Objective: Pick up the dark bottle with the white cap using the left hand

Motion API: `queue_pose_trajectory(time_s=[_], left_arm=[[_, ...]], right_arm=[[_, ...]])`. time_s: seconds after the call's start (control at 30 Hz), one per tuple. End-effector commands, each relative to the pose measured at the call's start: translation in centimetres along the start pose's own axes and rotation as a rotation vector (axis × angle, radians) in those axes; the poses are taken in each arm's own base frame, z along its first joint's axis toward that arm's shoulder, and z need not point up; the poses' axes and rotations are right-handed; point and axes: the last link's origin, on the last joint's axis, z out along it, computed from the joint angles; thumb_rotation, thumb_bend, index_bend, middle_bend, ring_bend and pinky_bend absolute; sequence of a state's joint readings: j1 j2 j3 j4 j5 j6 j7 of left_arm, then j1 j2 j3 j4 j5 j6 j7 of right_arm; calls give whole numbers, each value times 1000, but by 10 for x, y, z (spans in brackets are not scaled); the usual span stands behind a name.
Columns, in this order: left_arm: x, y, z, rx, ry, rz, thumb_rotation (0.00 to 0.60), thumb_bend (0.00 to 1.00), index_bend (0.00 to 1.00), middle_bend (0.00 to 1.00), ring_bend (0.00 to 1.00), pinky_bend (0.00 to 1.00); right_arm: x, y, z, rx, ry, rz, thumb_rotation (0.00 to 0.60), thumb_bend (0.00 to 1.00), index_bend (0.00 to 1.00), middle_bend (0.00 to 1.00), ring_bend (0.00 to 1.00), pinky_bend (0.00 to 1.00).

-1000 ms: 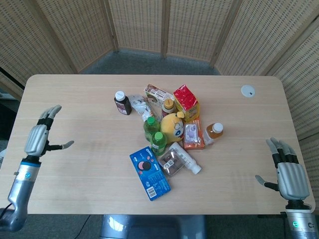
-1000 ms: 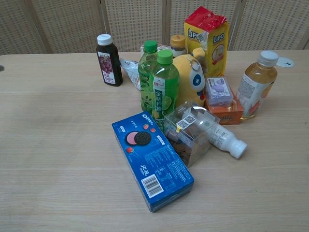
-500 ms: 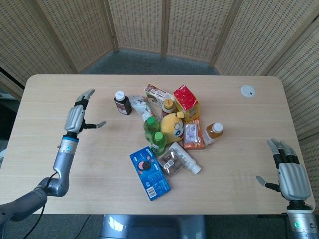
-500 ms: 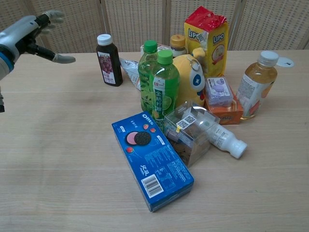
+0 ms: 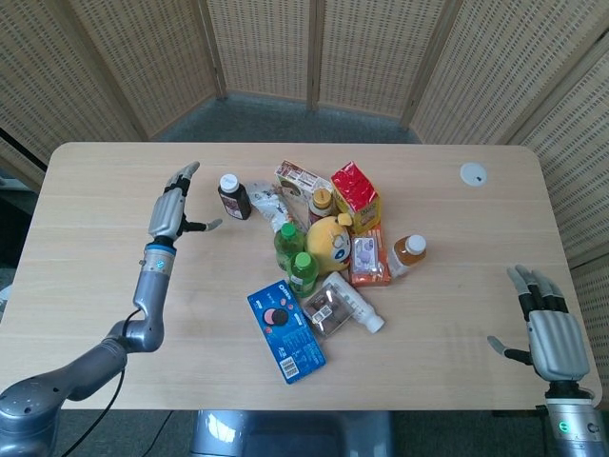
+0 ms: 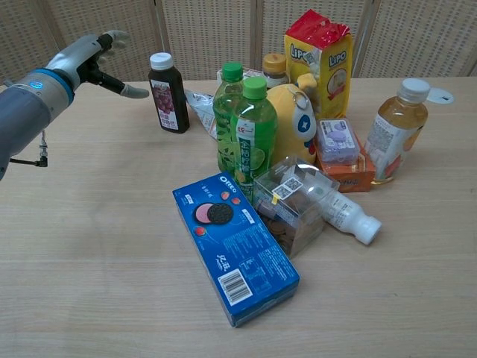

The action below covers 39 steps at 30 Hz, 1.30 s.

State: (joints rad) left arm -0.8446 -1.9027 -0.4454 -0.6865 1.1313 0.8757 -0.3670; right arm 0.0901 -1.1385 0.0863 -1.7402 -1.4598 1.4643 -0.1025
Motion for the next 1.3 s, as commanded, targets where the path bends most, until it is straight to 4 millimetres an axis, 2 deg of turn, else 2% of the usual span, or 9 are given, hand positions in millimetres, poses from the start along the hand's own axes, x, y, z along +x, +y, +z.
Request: queue_pose_trajectory(time_s=[0.03, 0.57, 0.67, 0.73, 0.8, 0.83, 0.9, 1.03, 1.3], left_arm=[[-11, 10, 8, 11, -13, 13, 600, 0, 0, 0, 0, 0], [-39, 29, 27, 48, -8, 96, 600, 0, 28, 1, 0, 0], [-41, 29, 28, 65, 10, 131, 600, 0, 233, 170, 58, 104], [-39, 29, 27, 67, 45, 167, 600, 0, 523, 479, 316, 396], [-37, 30, 25, 65, 82, 186, 600, 15, 760, 740, 559, 605], [-36, 31, 25, 65, 90, 195, 600, 28, 841, 846, 658, 688], [-34, 31, 24, 55, 109, 211, 600, 51, 886, 953, 759, 775], [-25, 31, 25, 40, 144, 239, 600, 64, 909, 1000, 821, 835], [4, 35, 30, -3, 245, 265, 600, 62, 913, 1000, 828, 844]], right_arm=[[-1, 1, 1, -3, -4, -1, 600, 0, 0, 0, 0, 0], [2, 13, 6, -44, 0, 9, 600, 0, 0, 0, 0, 0], [1, 13, 7, -43, -4, 9, 600, 0, 0, 0, 0, 0], [1, 13, 7, -43, -5, 9, 600, 0, 0, 0, 0, 0], [1, 13, 7, -43, -3, 7, 600, 0, 0, 0, 0, 0], [1, 13, 7, -43, -2, 8, 600, 0, 0, 0, 0, 0], [2, 13, 7, -43, -1, 7, 600, 0, 0, 0, 0, 0], [0, 12, 7, -39, -8, 6, 600, 0, 0, 0, 0, 0], [-2, 10, 6, -29, -15, 3, 600, 0, 0, 0, 0, 0]])
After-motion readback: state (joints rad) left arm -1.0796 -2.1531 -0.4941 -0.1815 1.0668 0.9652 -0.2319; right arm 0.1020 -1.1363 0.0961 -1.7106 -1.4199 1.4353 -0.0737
